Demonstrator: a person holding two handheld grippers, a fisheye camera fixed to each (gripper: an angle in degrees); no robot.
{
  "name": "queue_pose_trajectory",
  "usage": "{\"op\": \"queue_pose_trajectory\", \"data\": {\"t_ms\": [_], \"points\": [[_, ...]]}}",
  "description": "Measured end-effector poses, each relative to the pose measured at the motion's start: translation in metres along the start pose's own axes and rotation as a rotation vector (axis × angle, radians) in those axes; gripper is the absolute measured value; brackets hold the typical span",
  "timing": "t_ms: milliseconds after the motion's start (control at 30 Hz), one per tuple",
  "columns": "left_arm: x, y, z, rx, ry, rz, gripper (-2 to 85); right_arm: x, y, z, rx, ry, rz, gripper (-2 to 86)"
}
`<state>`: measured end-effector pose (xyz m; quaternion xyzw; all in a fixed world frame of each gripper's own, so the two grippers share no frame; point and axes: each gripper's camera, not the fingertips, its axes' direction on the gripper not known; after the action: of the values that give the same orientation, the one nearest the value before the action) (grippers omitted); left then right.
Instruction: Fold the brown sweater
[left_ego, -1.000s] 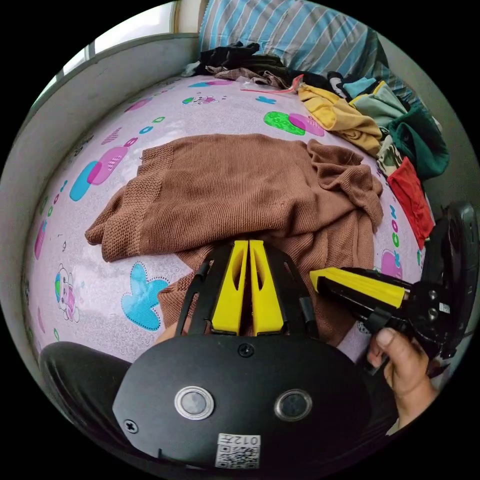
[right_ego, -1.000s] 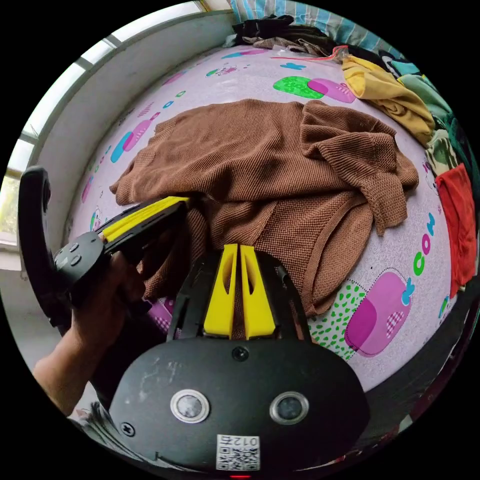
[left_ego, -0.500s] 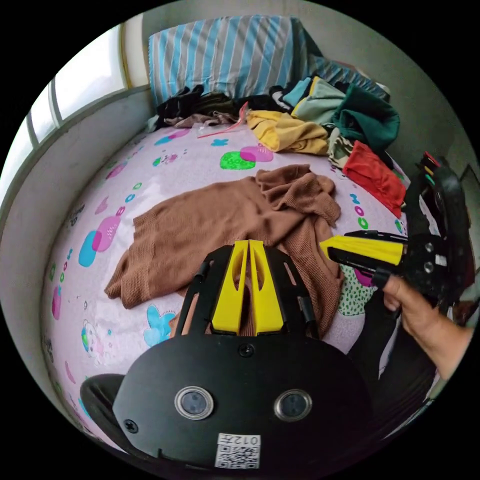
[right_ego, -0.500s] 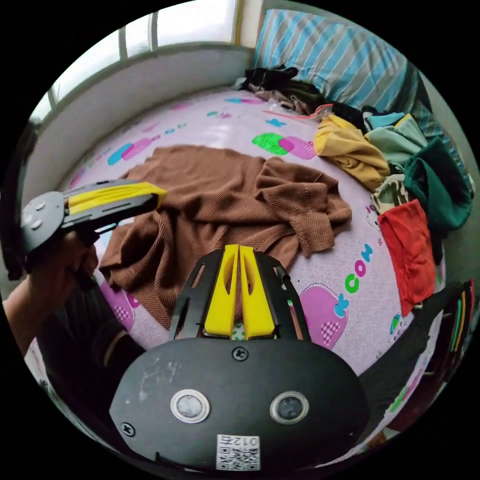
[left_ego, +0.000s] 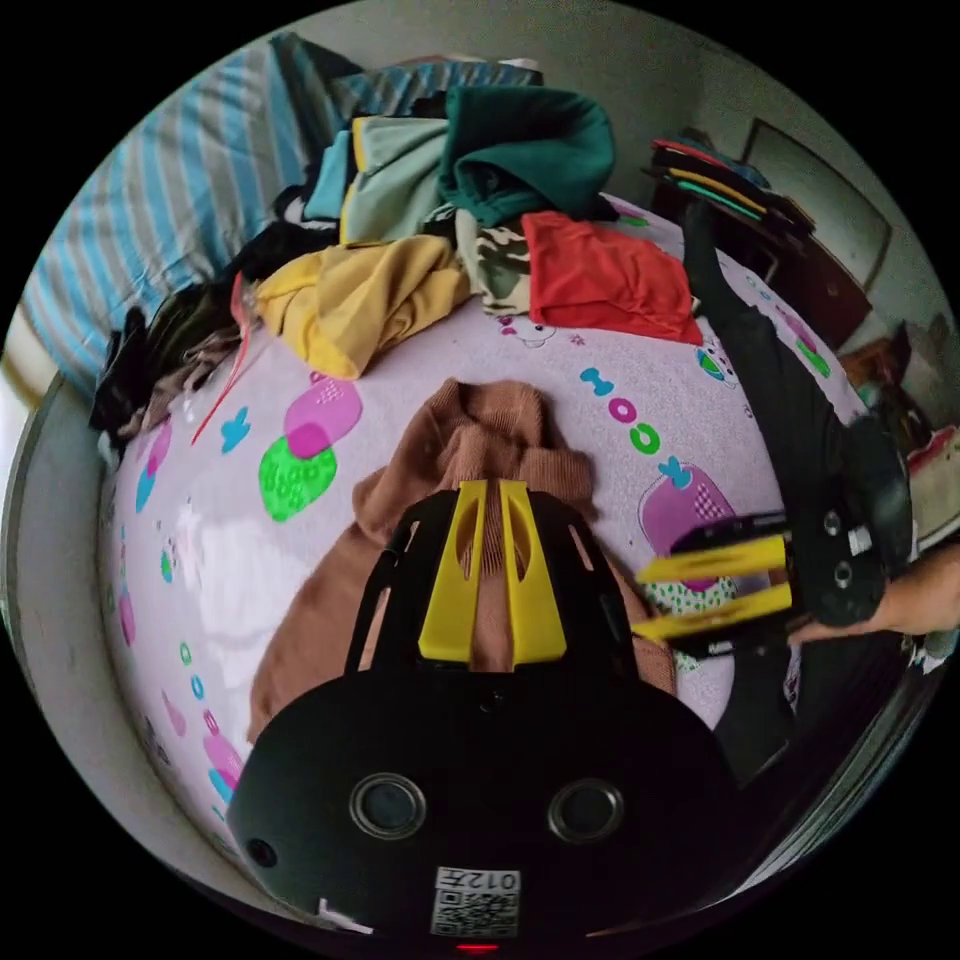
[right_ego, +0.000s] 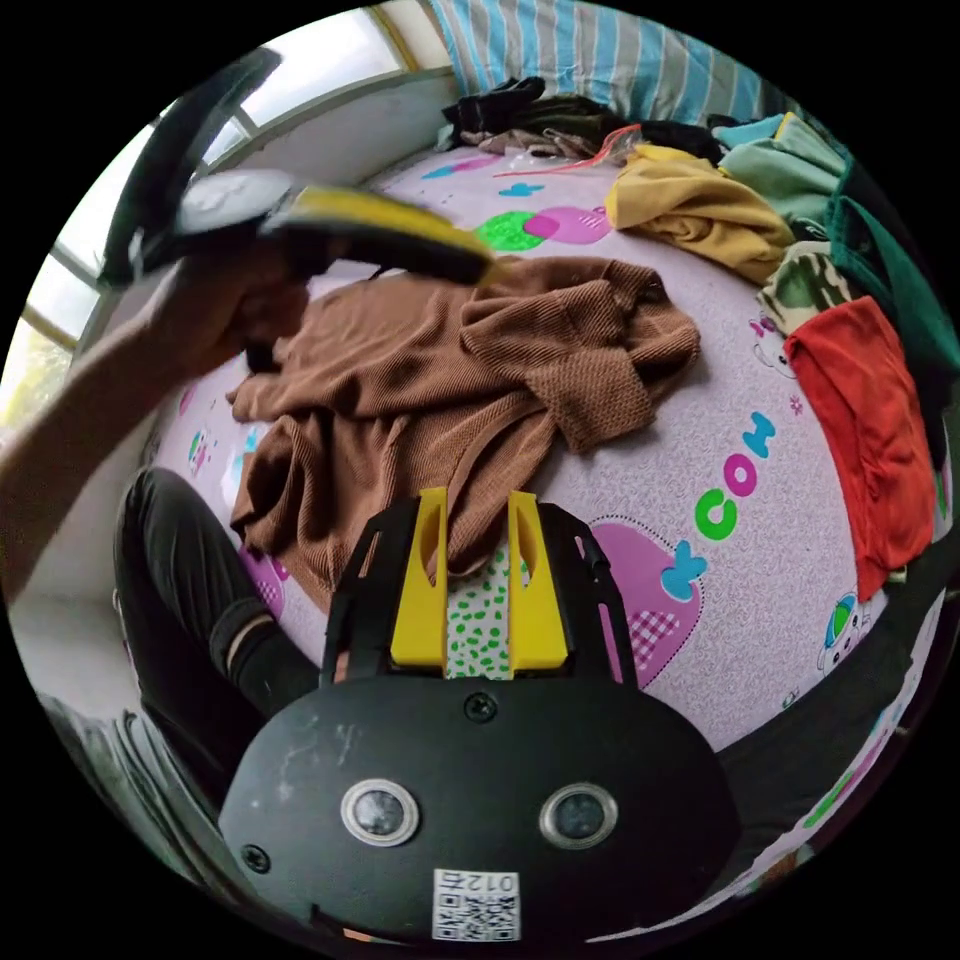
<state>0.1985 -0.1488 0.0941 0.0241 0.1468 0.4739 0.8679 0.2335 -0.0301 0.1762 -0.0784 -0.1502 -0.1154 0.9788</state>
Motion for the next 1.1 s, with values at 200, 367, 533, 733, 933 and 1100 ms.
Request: {"op": "queue_pose_trajectory", "data": {"t_ms": [200,367,533,733,933,1100], "points": [[0.013,-0.093,0.042,-0.066,0.014,0.225,3.5,-0.009,0.005,0.007,-0.066,0.017,-0.065,9.9],[0.03,-0.131,0.079,-0.195,0.005,0.394,6.1,-0.012,0.005,0.004,-0.063,0.055,-0.09,9.5],[0.035,-0.142,0.095,-0.264,0.0,0.426,6.9,-0.018,0.006,-0.006,-0.044,0.077,-0.133,10.4],[0.036,-0.13,0.081,-0.221,0.004,0.406,2.0,-0.024,0.005,-0.019,-0.049,0.106,-0.154,10.9],[0.004,-0.098,0.038,-0.226,-0.085,0.275,0.1,-0.038,0.007,-0.032,-0.037,0.173,-0.234,0.8],[-0.066,-0.048,-0.055,-0.144,-0.151,0.069,-0.1,-0.009,0.012,-0.063,0.026,0.012,-0.068,-0.9]]}}
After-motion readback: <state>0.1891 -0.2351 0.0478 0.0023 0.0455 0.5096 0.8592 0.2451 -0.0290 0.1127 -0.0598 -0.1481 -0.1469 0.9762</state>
